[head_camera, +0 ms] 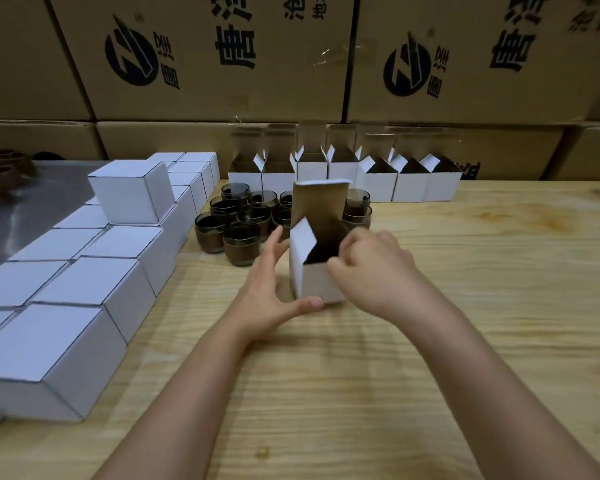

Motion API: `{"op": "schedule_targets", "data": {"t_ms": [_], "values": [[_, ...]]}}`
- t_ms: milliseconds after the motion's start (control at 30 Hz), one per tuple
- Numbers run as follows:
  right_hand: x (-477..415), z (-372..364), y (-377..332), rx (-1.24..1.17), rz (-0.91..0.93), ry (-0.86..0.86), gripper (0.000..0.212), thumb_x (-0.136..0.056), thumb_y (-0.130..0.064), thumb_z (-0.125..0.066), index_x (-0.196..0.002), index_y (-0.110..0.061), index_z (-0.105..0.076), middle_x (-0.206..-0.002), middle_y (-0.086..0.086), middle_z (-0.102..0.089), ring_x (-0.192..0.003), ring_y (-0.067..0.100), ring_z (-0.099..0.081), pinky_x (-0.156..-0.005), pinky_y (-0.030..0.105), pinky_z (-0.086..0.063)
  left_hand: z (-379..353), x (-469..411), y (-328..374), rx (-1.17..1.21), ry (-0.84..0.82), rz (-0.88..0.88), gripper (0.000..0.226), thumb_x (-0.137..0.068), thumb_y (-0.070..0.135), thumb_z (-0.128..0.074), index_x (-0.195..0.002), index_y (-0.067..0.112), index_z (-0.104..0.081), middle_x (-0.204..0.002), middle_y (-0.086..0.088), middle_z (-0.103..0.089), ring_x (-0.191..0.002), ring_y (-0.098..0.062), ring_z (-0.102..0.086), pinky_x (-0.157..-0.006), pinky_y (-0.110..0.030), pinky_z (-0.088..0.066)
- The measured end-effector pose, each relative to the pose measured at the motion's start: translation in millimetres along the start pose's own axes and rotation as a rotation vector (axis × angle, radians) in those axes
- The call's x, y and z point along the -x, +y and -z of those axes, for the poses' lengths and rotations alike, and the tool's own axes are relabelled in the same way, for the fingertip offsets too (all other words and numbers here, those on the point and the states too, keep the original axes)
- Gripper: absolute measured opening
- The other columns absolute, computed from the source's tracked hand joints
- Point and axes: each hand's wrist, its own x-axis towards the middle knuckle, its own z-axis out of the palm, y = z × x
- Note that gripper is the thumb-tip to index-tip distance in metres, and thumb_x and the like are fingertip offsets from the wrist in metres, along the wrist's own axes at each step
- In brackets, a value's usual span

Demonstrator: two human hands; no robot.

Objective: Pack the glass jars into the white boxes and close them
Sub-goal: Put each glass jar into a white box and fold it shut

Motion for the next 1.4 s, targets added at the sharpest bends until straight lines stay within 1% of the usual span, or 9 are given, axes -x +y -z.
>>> {"op": "schedule_targets", "data": {"t_ms": [167,333,600,700,833,967,1133,1267,1400], "values": [[4.6,-17.1,-5.3,0.076,0.026,0.032,0.020,-0.091,-0.025,-0.042,-0.079,-0.015,-0.055,-0.104,-0.003,-0.049,-0.104,0.022,-0.041,-0.082,0.037,-0.031,0.2,-1.9,3.6,-0.008,0.011,-0.008,0.091,-0.054,0.069,-0.072,-0.126,0.072,-0.016,-0.134,0.031,-0.044,-0.121,-0.009,-0.051,-0.092,-0.034,-0.045],[-3.3,-21.3,9.8,-0.060,0.287,0.489,0.011,-0.087,-0.013,-0.057,-0.086,-0.009,-0.067,-0.087,0.004,-0.056,-0.084,0.025,-0.051,-0.066,0.036,-0.043,1.6,-2.2,4.1,0.048,0.003,0.007,0.086,-0.055,0.066,-0.076,-0.121,0.073,-0.020,-0.119,0.039,-0.049,-0.116,0.018,-0.044,-0.088,-0.022,-0.045],[-27.9,-49.3,61.5,-0.500,0.041,0.614,0.018,-0.087,-0.005,-0.058,-0.075,-0.017,-0.061,-0.080,0.000,-0.060,-0.071,0.010,-0.052,-0.062,0.014,-0.035,0.9,-1.7,2.7,0.089,-0.012,-0.014,0.106,-0.063,0.058,-0.077,-0.140,0.064,-0.004,-0.126,0.024,-0.052,-0.114,0.002,-0.055,-0.083,-0.021,-0.044],[-25.8,-66.5,72.9,-0.691,-0.022,0.540,0.021,-0.087,-0.003,-0.060,-0.070,-0.016,-0.058,-0.087,-0.001,-0.054,-0.081,-0.001,-0.052,-0.066,0.006,-0.037,-1.1,-2.4,3.9,0.093,-0.020,-0.036,0.099,-0.064,0.058,-0.074,-0.138,0.068,-0.009,-0.132,0.009,-0.046,-0.114,-0.010,-0.055,-0.084,-0.028,-0.050],[-26.9,-72.8,81.3,-0.951,0.070,0.384,0.013,-0.082,-0.010,-0.050,-0.071,-0.018,-0.051,-0.110,-0.008,-0.057,-0.104,-0.003,-0.052,-0.085,0.020,-0.044,-0.8,-4.4,6.9,0.075,-0.087,-0.051,0.089,-0.064,0.057,-0.073,-0.136,0.067,-0.022,-0.127,0.011,-0.044,-0.106,-0.010,-0.058,-0.078,-0.024,-0.052],[-30.2,-74.1,86.8,-1.152,0.146,0.312,0.011,-0.070,-0.009,-0.040,-0.074,-0.014,-0.049,-0.105,0.003,-0.063,-0.095,0.008,-0.058,-0.080,0.023,-0.045,-4.6,-3.9,12.0,0.110,-0.102,-0.049,0.080,-0.062,0.053,-0.076,-0.121,0.066,-0.025,-0.118,0.012,-0.049,-0.094,-0.003,-0.063,-0.071,-0.019,-0.053],[-30.0,-70.8,91.8,-1.201,0.223,0.215,0.055,-0.069,-0.007,-0.035,-0.107,-0.033,-0.065,-0.084,-0.013,-0.059,-0.071,0.003,-0.051,-0.060,0.014,-0.042,-10.1,-0.6,7.3,0.210,-0.065,0.040,0.075,-0.071,0.021,-0.085,-0.108,0.043,-0.024,-0.112,0.015,-0.050,-0.088,0.009,-0.062,-0.072,-0.010,-0.048],[-29.4,-75.8,92.3,-1.141,0.184,0.107,0.060,-0.076,-0.020,-0.028,-0.129,-0.033,-0.055,-0.132,-0.011,-0.055,-0.122,0.002,-0.047,-0.099,0.024,-0.039,-9.7,-0.7,7.4,0.250,-0.064,0.134,0.068,-0.070,0.017,-0.084,-0.103,0.036,-0.028,-0.113,0.019,-0.052,-0.096,0.007,-0.060,-0.074,-0.006,-0.046],[-28.3,-74.7,86.7,-1.106,0.191,0.073,0.043,-0.084,-0.033,-0.043,-0.126,-0.033,-0.053,-0.131,-0.018,-0.052,-0.118,-0.013,-0.045,-0.088,0.004,-0.037,-9.2,-2.1,9.2,0.275,-0.052,0.155,0.070,-0.064,0.021,-0.086,-0.102,0.035,-0.029,-0.115,0.016,-0.056,-0.104,0.001,-0.058,-0.080,-0.010,-0.046]]}}
